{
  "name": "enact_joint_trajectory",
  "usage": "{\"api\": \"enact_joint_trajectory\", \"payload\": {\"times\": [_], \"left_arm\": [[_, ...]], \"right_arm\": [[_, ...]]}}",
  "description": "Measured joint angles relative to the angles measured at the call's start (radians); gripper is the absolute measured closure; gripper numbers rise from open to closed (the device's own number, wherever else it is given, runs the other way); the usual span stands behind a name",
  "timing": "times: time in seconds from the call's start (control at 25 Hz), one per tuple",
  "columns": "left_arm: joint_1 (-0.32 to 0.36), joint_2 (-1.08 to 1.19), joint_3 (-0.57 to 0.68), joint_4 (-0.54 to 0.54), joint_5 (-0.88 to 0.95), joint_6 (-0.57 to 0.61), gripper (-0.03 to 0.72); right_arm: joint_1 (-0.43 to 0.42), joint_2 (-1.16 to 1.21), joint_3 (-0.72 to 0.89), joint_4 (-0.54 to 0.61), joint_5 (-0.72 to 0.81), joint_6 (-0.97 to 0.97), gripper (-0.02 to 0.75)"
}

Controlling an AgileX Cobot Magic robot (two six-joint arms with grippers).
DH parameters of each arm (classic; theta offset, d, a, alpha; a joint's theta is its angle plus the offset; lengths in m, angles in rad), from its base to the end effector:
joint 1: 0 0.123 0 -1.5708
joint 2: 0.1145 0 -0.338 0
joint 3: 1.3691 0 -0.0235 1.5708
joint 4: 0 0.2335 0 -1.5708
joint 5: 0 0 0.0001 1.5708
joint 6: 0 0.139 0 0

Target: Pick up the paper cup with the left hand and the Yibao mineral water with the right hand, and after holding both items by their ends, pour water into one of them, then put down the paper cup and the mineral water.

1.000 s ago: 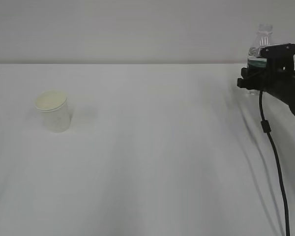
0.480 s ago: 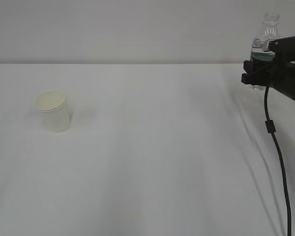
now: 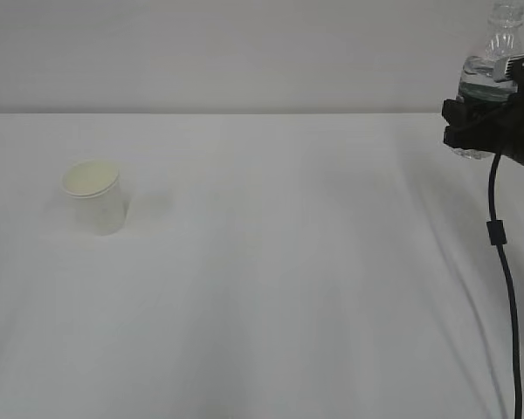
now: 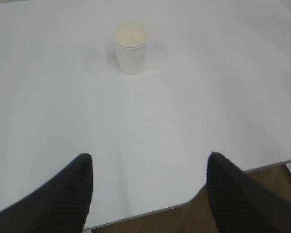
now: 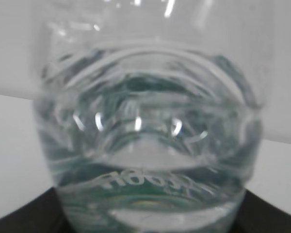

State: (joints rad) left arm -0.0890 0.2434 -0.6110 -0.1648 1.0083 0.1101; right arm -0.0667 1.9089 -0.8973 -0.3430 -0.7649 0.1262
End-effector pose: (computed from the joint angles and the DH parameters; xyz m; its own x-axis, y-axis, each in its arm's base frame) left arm -0.0014 -0.0193 0.2934 -0.5138 0.0674 -0.8553 0.2172 0.9746 -0.0537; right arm 0.4411 0.0030 0.2292 -0.1659 -0.1114 -0.9798 -0.1857 0.9794 -0.0799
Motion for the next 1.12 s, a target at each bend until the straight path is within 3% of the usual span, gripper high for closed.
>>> {"api": "enact_joint_trajectory", "payload": {"times": [0.48,1.12], "left_arm": [[0.000,0.000,0.000,0.000,-0.038,0.002,0.169],[0.000,0.000,0.103,-0.059,-0.321,0.002,0.180]], "right_arm": [[0.000,-0.209,0.134,-0.160,-0.002,0.091,0.335],[0.000,-0.331,0.165,-0.468,-0.002,0.319,0.335]]}}
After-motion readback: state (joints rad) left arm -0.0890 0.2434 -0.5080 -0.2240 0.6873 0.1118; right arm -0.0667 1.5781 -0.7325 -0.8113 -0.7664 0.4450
